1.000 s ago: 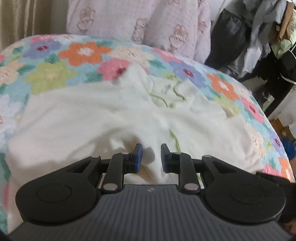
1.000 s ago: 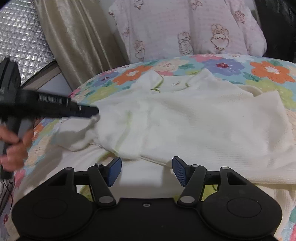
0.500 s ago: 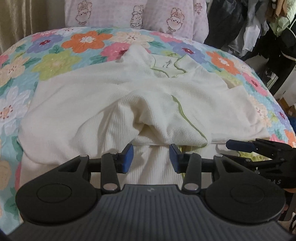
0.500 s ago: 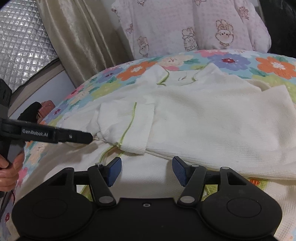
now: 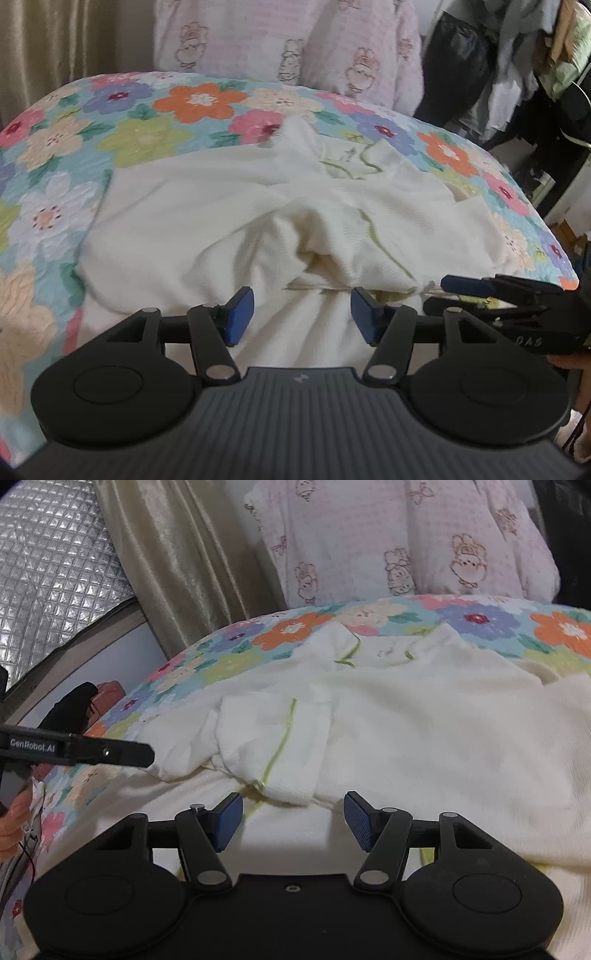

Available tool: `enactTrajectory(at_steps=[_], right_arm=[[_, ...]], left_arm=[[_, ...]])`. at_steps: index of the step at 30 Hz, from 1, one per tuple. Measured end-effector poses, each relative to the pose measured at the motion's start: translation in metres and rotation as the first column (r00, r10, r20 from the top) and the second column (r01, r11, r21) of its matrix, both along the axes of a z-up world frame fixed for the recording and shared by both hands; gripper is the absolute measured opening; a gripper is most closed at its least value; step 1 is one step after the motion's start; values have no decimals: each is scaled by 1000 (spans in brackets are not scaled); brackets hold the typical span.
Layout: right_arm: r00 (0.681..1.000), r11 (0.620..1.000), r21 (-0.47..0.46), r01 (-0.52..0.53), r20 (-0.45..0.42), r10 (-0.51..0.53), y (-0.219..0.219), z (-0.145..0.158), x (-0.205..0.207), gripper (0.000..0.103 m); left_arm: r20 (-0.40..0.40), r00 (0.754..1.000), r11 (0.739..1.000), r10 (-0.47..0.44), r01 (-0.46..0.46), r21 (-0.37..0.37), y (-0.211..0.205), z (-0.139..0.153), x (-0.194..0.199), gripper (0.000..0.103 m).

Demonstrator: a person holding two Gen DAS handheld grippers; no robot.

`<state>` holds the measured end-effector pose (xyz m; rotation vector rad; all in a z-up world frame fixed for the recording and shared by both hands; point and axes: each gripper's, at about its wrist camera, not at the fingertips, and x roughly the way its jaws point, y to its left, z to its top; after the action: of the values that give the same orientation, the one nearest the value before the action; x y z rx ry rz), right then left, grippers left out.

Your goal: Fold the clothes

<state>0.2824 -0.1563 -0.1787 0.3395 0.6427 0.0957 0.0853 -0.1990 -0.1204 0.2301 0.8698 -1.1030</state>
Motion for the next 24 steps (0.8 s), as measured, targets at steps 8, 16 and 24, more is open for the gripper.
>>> enactTrajectory(at_steps=[8, 16, 24], right_arm=[[992, 990, -71, -120, 31, 122, 20, 16, 26, 67], [998, 997, 76, 22, -55, -18, -16, -8, 34, 68], [957, 998, -68, -4, 289, 23, -15, 45, 2, 10]], left_arm=[[25, 988, 988, 154, -154, 5, 29, -19, 39, 58], [-25, 959, 959, 281, -280, 35, 45, -50, 79, 58], [-21, 939, 937, 343, -344, -63, 50, -52, 88, 58]])
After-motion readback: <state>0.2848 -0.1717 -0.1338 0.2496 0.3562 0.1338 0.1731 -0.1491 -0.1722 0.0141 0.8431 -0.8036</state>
